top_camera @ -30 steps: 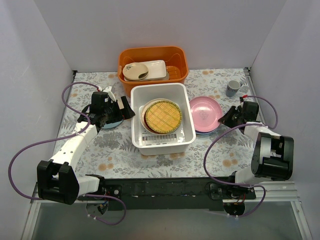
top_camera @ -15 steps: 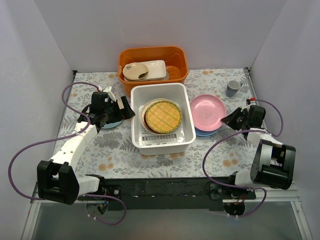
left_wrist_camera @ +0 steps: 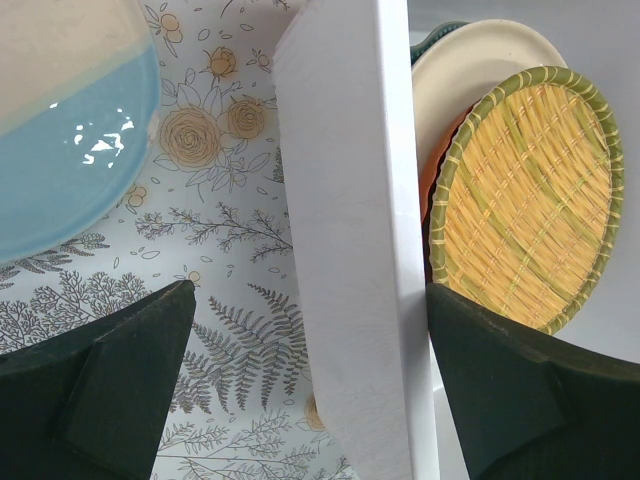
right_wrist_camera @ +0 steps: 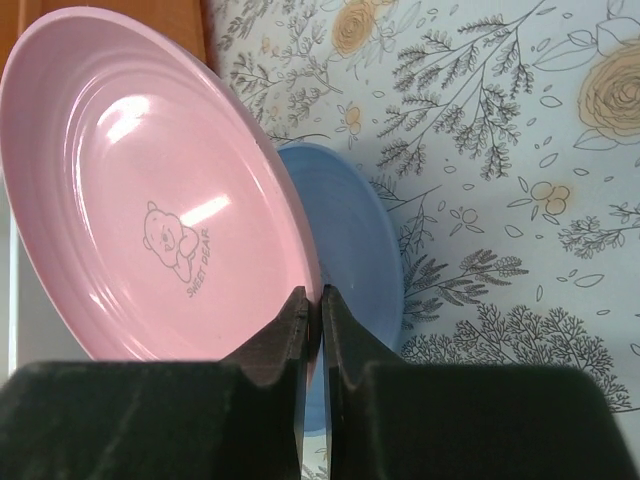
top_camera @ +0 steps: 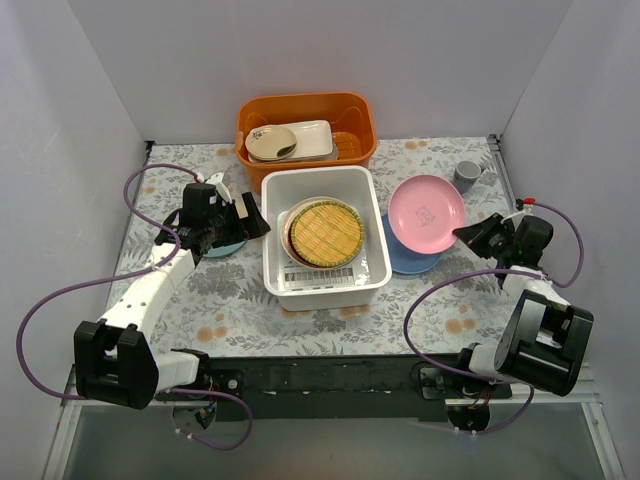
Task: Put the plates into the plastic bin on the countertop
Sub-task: Pick up the plate at the center of the board.
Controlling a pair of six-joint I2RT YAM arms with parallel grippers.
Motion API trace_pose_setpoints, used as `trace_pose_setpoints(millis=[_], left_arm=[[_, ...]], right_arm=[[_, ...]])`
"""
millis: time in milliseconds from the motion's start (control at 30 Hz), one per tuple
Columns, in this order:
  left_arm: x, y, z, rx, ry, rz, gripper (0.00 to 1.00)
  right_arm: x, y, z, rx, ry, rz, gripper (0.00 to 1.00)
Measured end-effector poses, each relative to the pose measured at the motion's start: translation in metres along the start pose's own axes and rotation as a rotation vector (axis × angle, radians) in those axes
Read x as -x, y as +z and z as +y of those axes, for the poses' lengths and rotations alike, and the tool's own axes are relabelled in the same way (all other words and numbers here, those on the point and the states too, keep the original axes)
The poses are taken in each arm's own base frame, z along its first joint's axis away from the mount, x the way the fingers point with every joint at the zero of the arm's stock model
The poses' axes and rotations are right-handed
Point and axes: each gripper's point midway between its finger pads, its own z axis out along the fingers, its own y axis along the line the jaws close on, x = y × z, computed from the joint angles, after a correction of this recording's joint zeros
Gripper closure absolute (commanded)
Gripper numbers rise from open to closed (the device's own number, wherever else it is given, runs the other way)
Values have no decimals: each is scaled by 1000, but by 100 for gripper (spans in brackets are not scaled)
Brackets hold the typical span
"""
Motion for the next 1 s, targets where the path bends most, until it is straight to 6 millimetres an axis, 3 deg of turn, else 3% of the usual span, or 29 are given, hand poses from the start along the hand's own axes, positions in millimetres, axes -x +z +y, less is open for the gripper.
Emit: trace_pose_setpoints(millis=[533,1000], left_arm=[[-3,1,1,-2,-1,3,2],[-3,1,1,-2,-1,4,2]], right_arm=[[2,-3,11,47,-1,2,99],[19,-17,40,108,-44,-38,99]])
